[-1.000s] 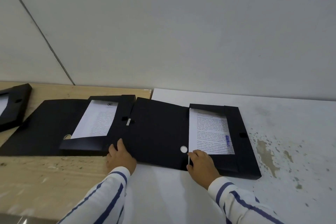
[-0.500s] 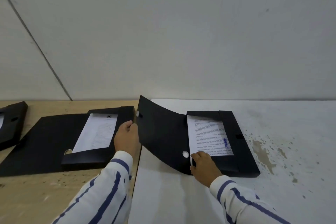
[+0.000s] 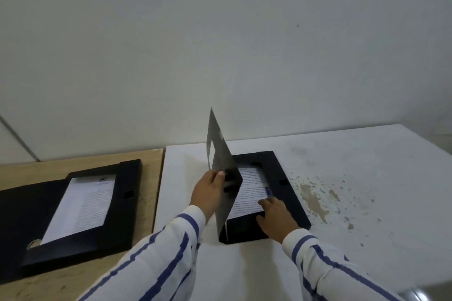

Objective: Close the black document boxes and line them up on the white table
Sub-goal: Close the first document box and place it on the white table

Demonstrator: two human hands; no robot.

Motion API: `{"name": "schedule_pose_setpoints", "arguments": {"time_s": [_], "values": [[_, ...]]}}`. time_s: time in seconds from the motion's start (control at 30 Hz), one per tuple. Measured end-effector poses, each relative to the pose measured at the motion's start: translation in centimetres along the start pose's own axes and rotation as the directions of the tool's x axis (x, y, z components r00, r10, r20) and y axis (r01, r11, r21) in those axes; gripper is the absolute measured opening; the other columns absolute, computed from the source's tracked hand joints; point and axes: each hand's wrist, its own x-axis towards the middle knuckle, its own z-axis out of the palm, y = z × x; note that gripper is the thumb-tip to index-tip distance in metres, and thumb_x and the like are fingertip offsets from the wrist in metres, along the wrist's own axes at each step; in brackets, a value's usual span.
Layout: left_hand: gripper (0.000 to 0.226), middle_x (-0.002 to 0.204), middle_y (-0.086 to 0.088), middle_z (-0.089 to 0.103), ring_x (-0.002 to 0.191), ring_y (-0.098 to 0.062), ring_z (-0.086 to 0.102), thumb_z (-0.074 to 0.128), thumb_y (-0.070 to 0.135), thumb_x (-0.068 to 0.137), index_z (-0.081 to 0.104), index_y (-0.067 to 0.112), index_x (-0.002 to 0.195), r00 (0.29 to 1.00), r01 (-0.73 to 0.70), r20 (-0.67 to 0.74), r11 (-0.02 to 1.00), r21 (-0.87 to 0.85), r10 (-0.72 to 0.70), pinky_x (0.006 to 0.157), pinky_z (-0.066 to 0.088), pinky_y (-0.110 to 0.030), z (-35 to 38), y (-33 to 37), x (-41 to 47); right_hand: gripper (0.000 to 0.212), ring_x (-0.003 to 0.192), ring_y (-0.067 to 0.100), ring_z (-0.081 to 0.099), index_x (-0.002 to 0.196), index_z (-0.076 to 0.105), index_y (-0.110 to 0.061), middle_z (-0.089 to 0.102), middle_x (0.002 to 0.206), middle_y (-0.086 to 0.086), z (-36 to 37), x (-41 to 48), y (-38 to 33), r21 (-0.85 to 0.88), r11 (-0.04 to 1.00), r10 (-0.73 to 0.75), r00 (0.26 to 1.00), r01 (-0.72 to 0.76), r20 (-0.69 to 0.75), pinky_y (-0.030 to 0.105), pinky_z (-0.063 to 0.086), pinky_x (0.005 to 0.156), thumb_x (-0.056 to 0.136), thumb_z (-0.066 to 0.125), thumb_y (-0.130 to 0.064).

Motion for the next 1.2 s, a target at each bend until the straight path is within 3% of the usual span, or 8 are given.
{"name": "schedule_pose_setpoints", "arguments": {"time_s": [0.2, 0.33, 0.6, 0.7, 0.8, 0.9, 1.1, 1.2], "values": [[0.047, 0.138, -0.007, 0.053, 0.124, -0.027, 0.051, 0.044, 0.038, 0.096, 0.047, 0.016, 0.137, 0.990, 0.065, 0.109, 0.973, 0.222, -0.091, 0.107, 0.040, -0.040, 4.6, -2.4, 2.5, 0.045, 0.127, 0.030, 0.043, 0.135, 0.047, -0.014, 0.044, 0.139, 0.012, -1.9, 1.6, 4.7, 0.040, 0.998, 0.038, 0.999, -0.038, -0.001, 0.036, 0.038, 0.106, 0.092, 0.051, -0.029], [0.056, 0.146, -0.008, 0.045, 0.130, -0.030, 0.047, 0.044, 0.045, 0.094, 0.038, 0.018, 0.142, 0.977, 0.164, 0.085, 0.939, 0.301, -0.197, 0.109, 0.039, -0.041, 7.0, -3.8, 4.0, 0.033, 0.112, 0.029, 0.057, 0.122, 0.057, -0.014, 0.057, 0.128, 0.013, -3.6, 2.9, 7.7, 0.248, 0.968, 0.050, 0.999, -0.045, -0.010, 0.036, 0.044, 0.098, 0.097, 0.044, -0.030], [0.063, 0.157, -0.011, 0.025, 0.141, -0.034, 0.030, 0.044, 0.049, 0.092, 0.030, 0.019, 0.147, 0.951, 0.278, -0.053, 0.767, 0.578, -0.304, 0.114, 0.030, -0.045, 10.6, -5.1, 5.5, 0.047, 0.105, 0.023, 0.061, 0.113, 0.059, -0.026, 0.063, 0.116, 0.000, -6.1, 5.4, 11.2, 0.785, 0.574, 0.163, 0.971, -0.236, 0.172, 0.039, 0.051, 0.093, 0.097, 0.025, -0.054], [0.065, 0.159, -0.008, 0.019, 0.143, -0.033, 0.024, 0.047, 0.048, 0.091, 0.028, 0.022, 0.147, 0.951, 0.277, -0.084, 0.700, 0.658, -0.297, 0.112, 0.031, -0.047, 11.4, -5.2, 5.1, 0.032, 0.098, 0.022, 0.062, 0.124, 0.054, -0.023, 0.064, 0.112, 0.004, -6.0, 6.1, 12.1, 0.695, 0.688, 0.146, 0.978, -0.211, 0.151, 0.038, 0.054, 0.089, 0.096, 0.041, -0.033], [0.067, 0.160, -0.007, 0.017, 0.144, -0.031, 0.021, 0.050, 0.048, 0.090, 0.025, 0.024, 0.148, 0.951, 0.276, -0.102, 0.652, 0.706, -0.292, 0.112, 0.031, -0.047, 11.8, -5.3, 5.0, 0.047, 0.091, 0.018, 0.061, 0.140, 0.039, -0.020, 0.064, 0.094, 0.002, -5.2, 6.7, 12.4, 0.536, 0.831, 0.081, 0.986, -0.148, 0.148, 0.031, 0.052, 0.086, 0.095, 0.049, -0.017], [0.068, 0.159, -0.006, 0.017, 0.144, -0.031, 0.021, 0.051, 0.049, 0.089, 0.025, 0.024, 0.147, 0.949, 0.272, -0.103, 0.610, 0.745, -0.297, 0.112, 0.032, -0.046, 11.9, -5.4, 5.1, 0.047, 0.112, 0.025, 0.057, 0.139, 0.040, -0.018, 0.058, 0.126, 0.006, -4.2, 7.2, 12.0, 0.404, 0.908, 0.055, 0.987, -0.112, 0.149, 0.034, 0.046, 0.097, 0.093, 0.048, -0.015], [0.068, 0.159, -0.007, 0.017, 0.144, -0.032, 0.020, 0.049, 0.052, 0.090, 0.025, 0.024, 0.147, 0.954, 0.226, -0.085, 0.507, 0.832, -0.286, 0.112, 0.032, -0.046, 12.2, -6.0, 5.2, 0.036, 0.102, 0.028, 0.055, 0.125, 0.048, -0.010, 0.050, 0.123, 0.010, -2.8, 7.5, 11.2, 0.106, 0.992, 0.059, 0.997, -0.064, 0.052, 0.037, 0.049, 0.093, 0.090, 0.048, -0.021], [0.068, 0.160, -0.008, 0.015, 0.145, -0.033, 0.017, 0.046, 0.052, 0.091, 0.023, 0.024, 0.148, 0.956, 0.214, -0.078, 0.493, 0.843, -0.282, 0.114, 0.030, -0.046, 12.3, -6.3, 5.1, 0.047, 0.118, 0.028, 0.049, 0.135, 0.039, -0.007, 0.036, 0.144, 0.010, -2.6, 8.0, 10.8, 0.063, 0.998, 0.007, 0.996, -0.013, 0.094, 0.035, 0.044, 0.102, 0.091, 0.048, -0.020]]}}
